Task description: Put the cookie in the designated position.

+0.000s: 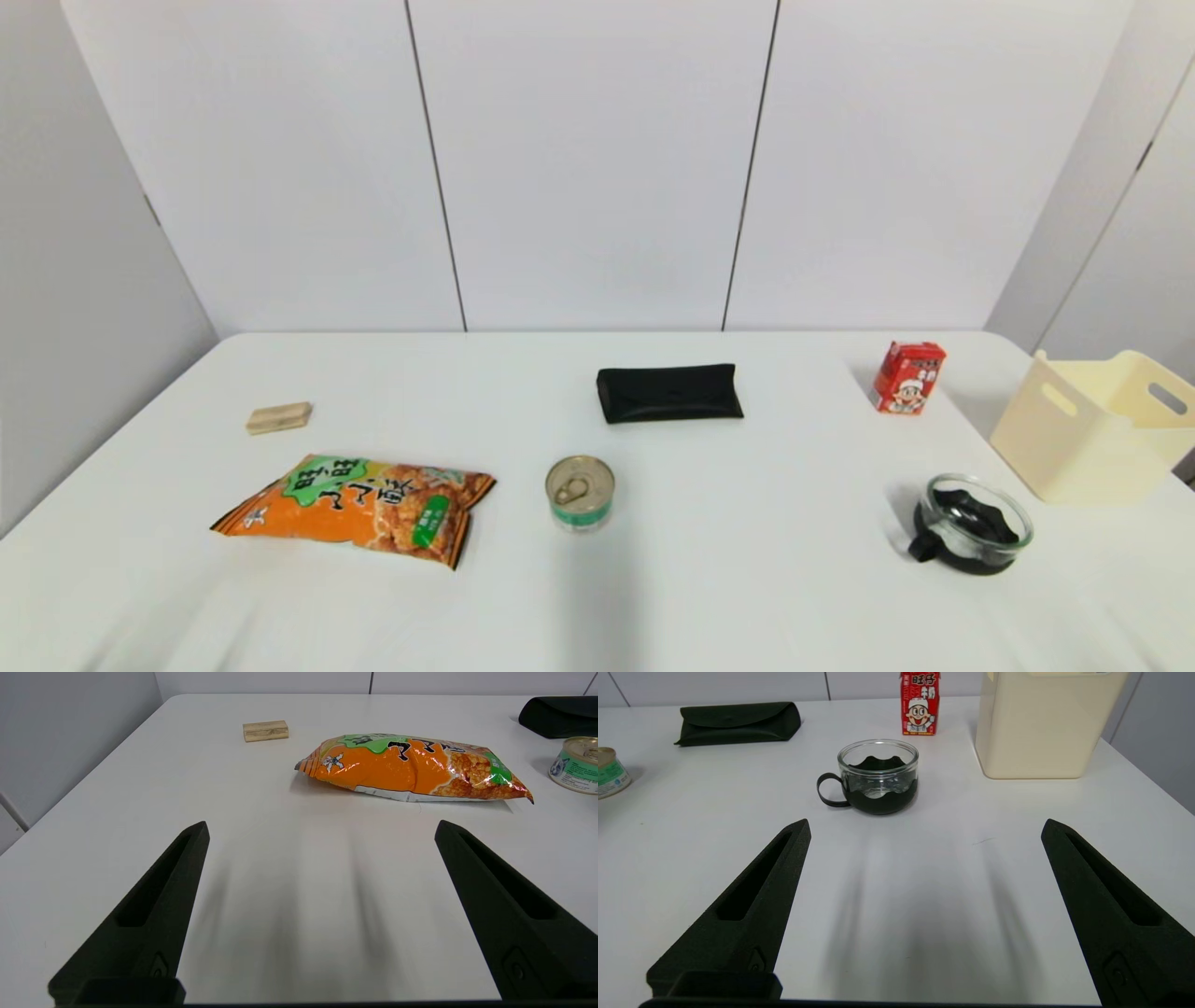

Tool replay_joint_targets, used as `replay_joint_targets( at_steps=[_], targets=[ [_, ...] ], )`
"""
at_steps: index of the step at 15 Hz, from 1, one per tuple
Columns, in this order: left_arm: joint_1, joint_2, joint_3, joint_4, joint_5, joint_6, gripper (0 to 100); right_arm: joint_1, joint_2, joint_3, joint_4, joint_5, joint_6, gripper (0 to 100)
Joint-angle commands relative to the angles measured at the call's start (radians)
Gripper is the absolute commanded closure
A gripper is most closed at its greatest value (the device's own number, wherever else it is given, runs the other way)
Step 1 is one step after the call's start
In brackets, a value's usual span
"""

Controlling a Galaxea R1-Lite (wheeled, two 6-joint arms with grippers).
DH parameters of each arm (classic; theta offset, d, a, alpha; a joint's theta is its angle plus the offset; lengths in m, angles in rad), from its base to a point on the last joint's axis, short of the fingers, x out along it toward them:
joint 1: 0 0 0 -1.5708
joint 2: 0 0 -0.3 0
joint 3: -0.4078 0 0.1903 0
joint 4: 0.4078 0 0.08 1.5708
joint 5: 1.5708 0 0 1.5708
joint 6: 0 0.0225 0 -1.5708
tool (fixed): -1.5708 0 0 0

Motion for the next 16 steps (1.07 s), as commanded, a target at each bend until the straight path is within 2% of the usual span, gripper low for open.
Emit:
replay_joint_targets(
  at_steps=[1,14,16],
  targets=[
    [0.000,0.001,0.000,0.000,0.000,0.000,0,0.000,0.000,0.002,0.000,0.000,0.000,0],
    [0.000,0.001,0.000,-0.002,0.001,-0.017,0,0.000,0.000,0.002,0.000,0.000,0.000,0],
    [-0.001,0.081,-0.018,-0.002,0.000,-0.009,0,0.000,0.000,0.002,0.000,0.000,0.000,0]
  ],
)
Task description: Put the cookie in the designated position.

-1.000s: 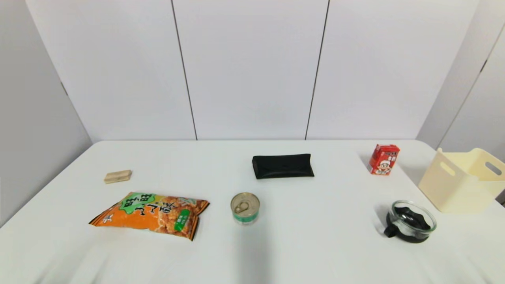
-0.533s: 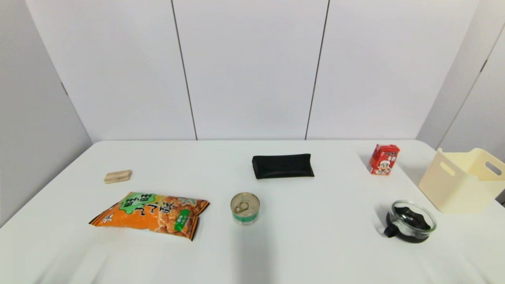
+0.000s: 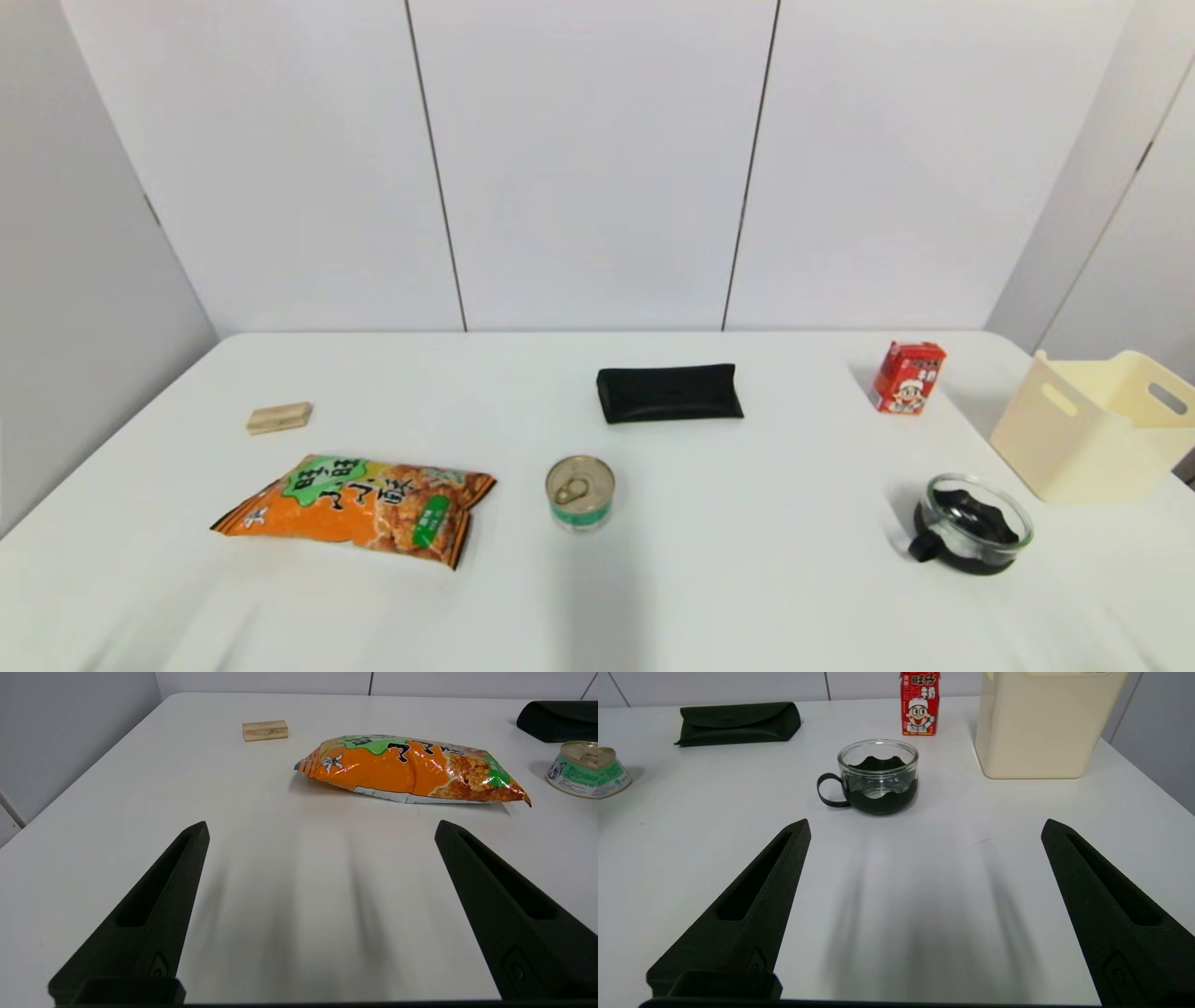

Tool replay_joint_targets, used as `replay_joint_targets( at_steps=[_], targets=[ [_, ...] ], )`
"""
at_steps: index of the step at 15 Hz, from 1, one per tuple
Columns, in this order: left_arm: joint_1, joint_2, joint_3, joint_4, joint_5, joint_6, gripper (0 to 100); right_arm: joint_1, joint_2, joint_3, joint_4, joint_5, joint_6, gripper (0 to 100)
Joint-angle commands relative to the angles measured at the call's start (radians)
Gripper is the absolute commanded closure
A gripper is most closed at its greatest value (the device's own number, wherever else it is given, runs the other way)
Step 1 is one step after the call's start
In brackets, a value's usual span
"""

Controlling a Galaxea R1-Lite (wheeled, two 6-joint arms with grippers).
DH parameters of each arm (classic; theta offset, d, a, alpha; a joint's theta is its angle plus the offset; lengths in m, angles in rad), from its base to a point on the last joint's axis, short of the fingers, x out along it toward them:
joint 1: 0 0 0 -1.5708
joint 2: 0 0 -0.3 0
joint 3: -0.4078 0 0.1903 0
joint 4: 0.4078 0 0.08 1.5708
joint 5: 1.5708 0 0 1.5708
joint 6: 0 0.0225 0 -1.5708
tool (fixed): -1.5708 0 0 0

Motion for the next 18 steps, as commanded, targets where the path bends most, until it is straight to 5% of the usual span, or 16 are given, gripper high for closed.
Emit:
replay_joint_targets(
  at_steps=[1,6,11,15,18],
  targets=[
    [-0.001,0.198,-0.067,-0.002,-0.003,0.009,0,0.000,0.000,0.002,0.000,0.000,0.000,0],
    [-0.093,0.561,-0.327,0.004,-0.005,0.136,0,0.000,0.000,0.002,0.000,0.000,0.000,0],
    [-0.092,1.057,-0.641,0.010,-0.048,0.463,0,0.000,0.000,0.002,0.000,0.000,0.000,0],
    [-0.092,1.431,-0.966,0.251,-0.282,0.827,0,0.000,0.000,0.002,0.000,0.000,0.000,0],
    [-0.090,1.586,-1.169,0.530,-0.298,1.071,0,0.000,0.000,0.002,0.000,0.000,0.000,0]
  ],
)
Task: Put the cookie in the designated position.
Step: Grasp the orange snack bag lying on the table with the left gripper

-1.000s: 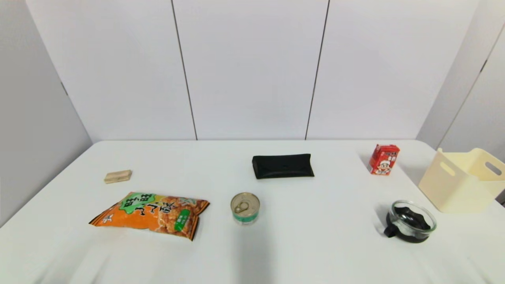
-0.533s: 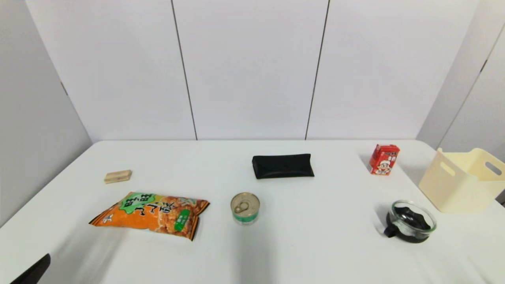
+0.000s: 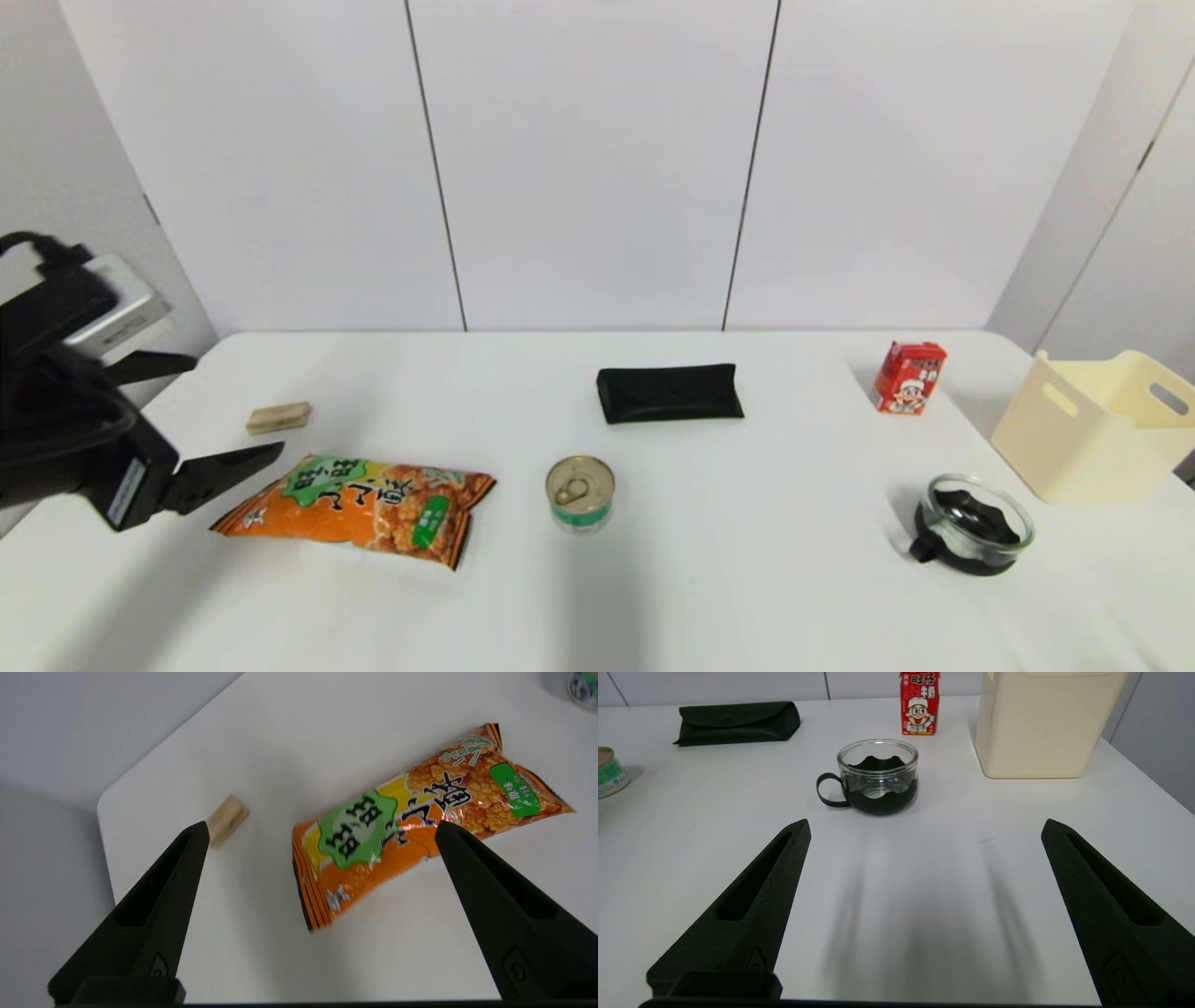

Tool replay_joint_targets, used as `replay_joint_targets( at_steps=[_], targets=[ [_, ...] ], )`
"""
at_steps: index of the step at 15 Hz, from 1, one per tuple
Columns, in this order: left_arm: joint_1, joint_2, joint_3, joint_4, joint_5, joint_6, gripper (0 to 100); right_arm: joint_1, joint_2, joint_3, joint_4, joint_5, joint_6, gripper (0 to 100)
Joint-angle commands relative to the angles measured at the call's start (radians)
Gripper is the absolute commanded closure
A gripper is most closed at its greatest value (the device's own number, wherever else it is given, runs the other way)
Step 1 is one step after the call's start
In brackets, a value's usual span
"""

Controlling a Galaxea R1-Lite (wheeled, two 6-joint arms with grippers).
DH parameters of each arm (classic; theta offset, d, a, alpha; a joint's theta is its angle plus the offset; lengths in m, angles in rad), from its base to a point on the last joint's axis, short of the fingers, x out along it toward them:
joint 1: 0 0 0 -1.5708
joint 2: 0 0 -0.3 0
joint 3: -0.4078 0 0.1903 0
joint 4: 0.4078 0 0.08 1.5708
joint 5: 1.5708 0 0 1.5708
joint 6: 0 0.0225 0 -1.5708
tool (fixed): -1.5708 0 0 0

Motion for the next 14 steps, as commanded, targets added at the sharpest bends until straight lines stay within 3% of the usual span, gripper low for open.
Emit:
replay_joint_targets(
  at_steps=[1,6,14],
  targets=[
    [0.002,0.399,-0.351,0.439,-0.100,0.484,0,0.000,0.000,0.002,0.000,0.000,0.001,0],
    [0.024,0.579,-0.516,0.672,-0.100,0.773,0,0.000,0.000,0.002,0.000,0.000,0.000,0],
    [-0.002,0.752,-0.673,0.732,-0.129,0.788,0,0.000,0.000,0.002,0.000,0.000,0.000,0]
  ],
)
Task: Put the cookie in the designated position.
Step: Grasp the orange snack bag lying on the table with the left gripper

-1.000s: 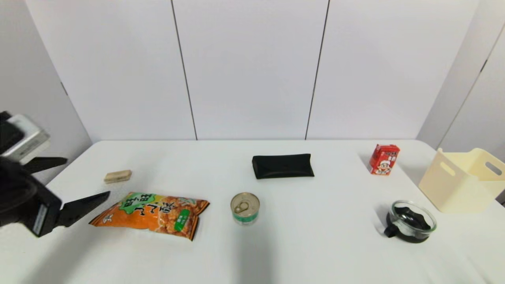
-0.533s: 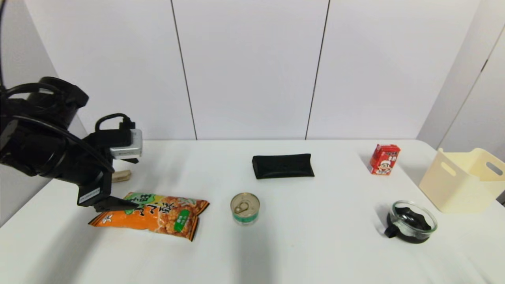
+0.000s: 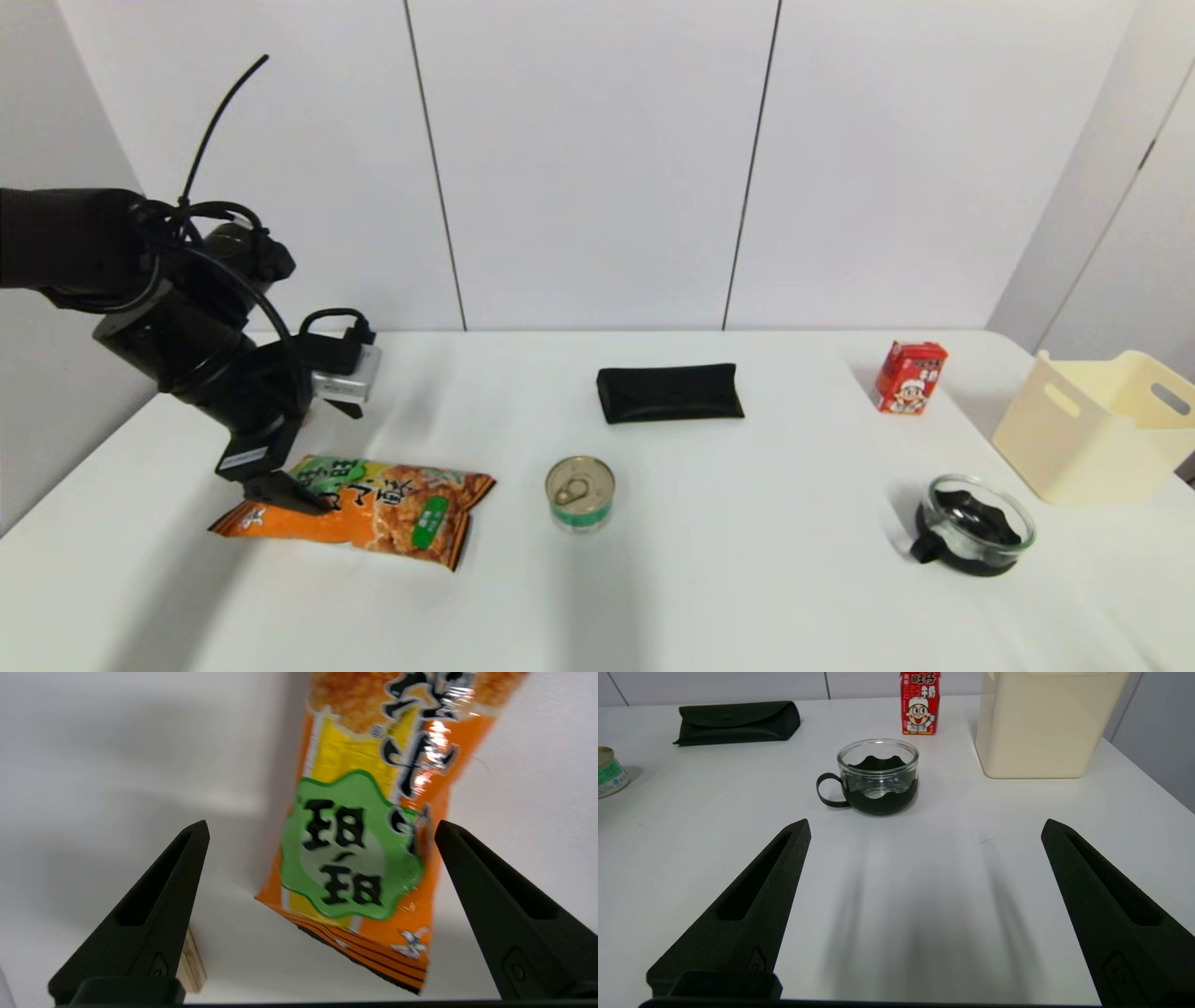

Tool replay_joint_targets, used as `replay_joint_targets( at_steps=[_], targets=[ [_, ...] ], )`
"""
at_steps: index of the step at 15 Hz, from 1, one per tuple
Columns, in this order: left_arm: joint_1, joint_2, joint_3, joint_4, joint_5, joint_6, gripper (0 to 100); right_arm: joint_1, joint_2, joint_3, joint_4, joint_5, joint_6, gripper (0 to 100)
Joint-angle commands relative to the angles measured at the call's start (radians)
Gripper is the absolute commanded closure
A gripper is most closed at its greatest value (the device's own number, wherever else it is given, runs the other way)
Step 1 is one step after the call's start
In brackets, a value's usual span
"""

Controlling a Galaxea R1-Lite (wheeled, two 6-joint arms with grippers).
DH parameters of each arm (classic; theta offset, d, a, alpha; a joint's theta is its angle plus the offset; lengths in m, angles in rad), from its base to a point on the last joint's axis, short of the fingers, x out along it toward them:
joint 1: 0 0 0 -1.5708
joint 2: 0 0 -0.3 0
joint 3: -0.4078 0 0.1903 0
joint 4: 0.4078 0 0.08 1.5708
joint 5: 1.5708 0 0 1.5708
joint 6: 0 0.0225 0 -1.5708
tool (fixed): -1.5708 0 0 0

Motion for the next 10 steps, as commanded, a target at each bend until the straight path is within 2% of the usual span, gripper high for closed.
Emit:
replay_joint_targets(
  at_steps=[1,10],
  targets=[
    [-0.026,0.084,-0.024,0.010,-0.023,0.004,0,0.000,0.000,0.002,0.000,0.000,0.000,0],
    [-0.066,0.120,-0.041,0.045,-0.046,-0.012,0,0.000,0.000,0.002,0.000,0.000,0.000,0]
  ],
)
